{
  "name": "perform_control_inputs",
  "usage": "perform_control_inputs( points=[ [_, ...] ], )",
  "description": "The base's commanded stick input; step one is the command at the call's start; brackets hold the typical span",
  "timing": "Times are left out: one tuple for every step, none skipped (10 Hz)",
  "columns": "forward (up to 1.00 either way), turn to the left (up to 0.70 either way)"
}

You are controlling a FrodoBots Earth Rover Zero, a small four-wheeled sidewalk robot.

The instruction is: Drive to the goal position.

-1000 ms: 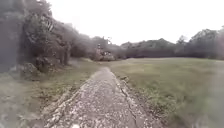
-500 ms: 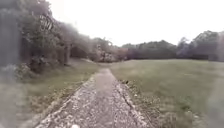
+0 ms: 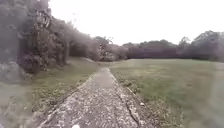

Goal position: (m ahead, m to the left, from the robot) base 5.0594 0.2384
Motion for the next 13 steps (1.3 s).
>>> perform_control_inputs(
  points=[
    [0.85, 0.02],
    [0.85, 0.01],
    [0.85, 0.01],
    [0.85, 0.01],
    [0.85, 0.01],
    [0.85, 0.01],
    [0.85, 0.01],
    [0.85, 0.01],
    [0.85, 0.01],
    [0.85, 0.01],
    [0.85, 0.01],
    [0.85, 0.01],
    [0.85, 0.01]
  ],
)
